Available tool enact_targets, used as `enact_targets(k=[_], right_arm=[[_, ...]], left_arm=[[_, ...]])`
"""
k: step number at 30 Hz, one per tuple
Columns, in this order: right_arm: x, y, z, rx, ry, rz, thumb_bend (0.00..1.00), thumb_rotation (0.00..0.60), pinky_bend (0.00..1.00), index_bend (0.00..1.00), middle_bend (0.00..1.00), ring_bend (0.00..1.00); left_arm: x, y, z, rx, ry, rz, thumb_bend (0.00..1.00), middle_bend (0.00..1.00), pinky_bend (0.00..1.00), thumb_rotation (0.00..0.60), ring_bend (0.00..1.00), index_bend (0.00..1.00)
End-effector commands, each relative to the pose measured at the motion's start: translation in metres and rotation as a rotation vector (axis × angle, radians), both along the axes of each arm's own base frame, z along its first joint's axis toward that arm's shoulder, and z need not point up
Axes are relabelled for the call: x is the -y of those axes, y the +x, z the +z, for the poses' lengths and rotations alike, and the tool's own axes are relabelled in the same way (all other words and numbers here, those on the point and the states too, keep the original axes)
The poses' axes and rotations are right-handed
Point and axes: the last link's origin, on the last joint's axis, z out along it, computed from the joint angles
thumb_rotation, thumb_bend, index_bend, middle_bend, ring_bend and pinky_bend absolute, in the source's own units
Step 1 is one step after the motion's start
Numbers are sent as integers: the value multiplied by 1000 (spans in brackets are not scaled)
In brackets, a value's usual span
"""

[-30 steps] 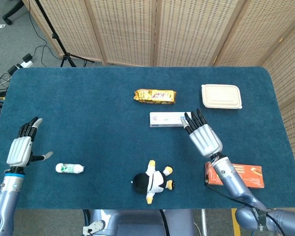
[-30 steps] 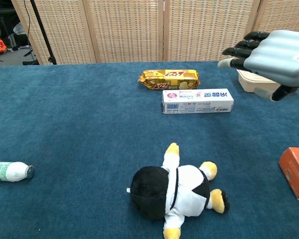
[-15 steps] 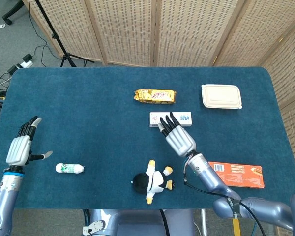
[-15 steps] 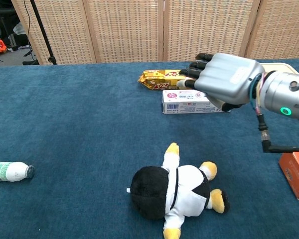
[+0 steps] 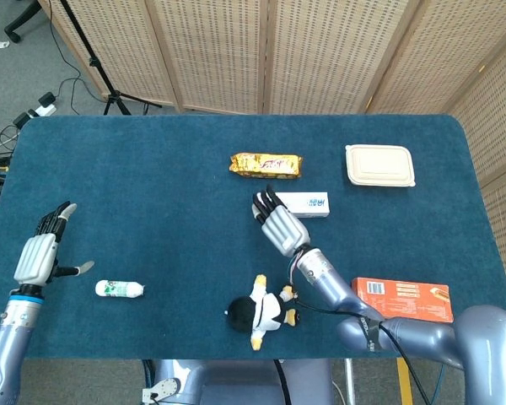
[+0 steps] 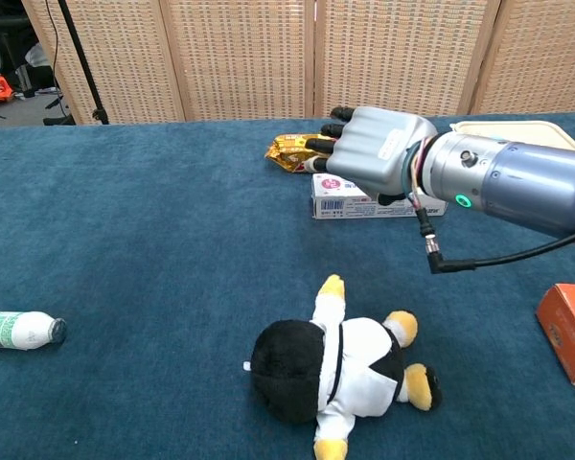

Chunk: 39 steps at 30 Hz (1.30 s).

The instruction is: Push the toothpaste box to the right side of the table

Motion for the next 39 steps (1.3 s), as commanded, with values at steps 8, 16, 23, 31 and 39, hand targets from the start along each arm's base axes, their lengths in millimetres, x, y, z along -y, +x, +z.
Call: enact_targets(k=[8,16,23,31,39], right_arm=[[11,7,-17,-11,20,-22,896,600,0,84,0,0],[14,11,-31,-14,45,-20,892,600,0,84,0,0],[16,14,-38,-8,59,-19,892,600,0,84,0,0],[20,20,-47,-9,74,-9,894,600,0,84,0,0],[28,23,-55,-10,77,-15,895,600,0,85,0,0]], left_arm=[[-4,-3,-1,9,-7,17,0,0,0,600,0,0],[-5,-5,-2,15,-18,21,0,0,0,600,0,0],[-5,-5,-3,16,-21,21,0,0,0,600,0,0],[-6,-6,-4,20,-28,27,0,0,0,600,0,0],[-6,-6,-6,19,-39,28,0,0,0,600,0,0]])
